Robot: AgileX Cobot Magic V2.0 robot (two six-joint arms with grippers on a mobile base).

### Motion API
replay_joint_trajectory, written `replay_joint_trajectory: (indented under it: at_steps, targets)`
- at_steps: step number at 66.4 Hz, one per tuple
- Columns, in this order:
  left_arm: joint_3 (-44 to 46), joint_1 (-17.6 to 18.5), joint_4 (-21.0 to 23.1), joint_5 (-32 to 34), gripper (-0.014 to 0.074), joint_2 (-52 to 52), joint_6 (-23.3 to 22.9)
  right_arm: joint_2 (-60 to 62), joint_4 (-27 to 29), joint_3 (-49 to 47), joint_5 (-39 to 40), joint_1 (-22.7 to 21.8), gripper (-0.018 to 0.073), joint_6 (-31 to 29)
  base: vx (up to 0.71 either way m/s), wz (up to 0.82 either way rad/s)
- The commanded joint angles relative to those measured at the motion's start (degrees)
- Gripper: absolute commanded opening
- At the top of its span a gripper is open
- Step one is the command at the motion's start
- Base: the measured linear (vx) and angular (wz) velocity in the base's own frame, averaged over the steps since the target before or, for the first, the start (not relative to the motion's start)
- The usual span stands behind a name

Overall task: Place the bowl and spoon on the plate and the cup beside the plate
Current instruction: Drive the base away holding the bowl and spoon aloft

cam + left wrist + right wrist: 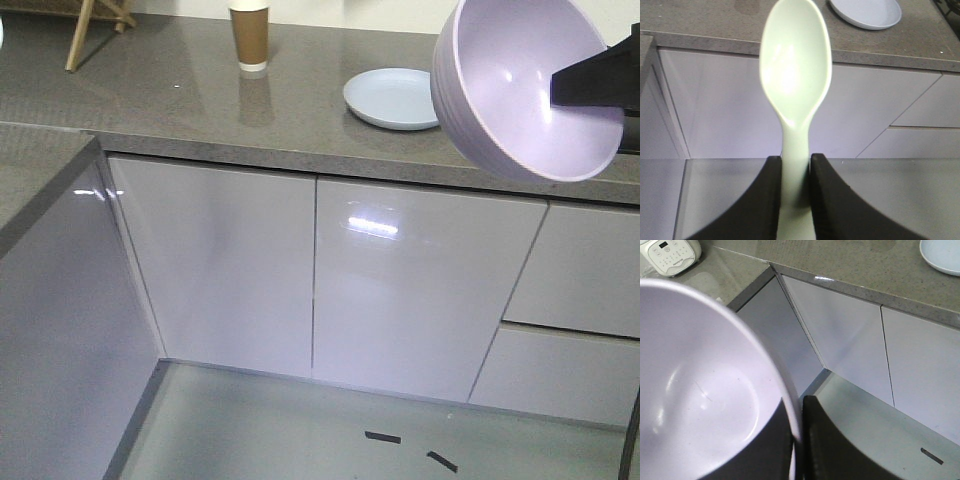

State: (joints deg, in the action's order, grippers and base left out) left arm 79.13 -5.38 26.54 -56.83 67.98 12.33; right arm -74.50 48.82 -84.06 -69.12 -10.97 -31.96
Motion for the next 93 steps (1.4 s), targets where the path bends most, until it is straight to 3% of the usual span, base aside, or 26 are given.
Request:
replay_joint_trajectory:
  at_steps: [1, 93]
  targets:
    - [1.5, 0.1, 2.2, 3.1, -0.0008, -1.3, 0.0, 1.4, 3.3, -1.6, 1.5, -0.2, -0.0006, -0.6, -0.06, -0.23]
    - [1.5, 0.1, 2.2, 3.1, -0.0008, -1.3, 0.0, 1.4, 3.3, -1.6, 1.5, -0.2, -0.0006, -0.6, 0.01, -0.05]
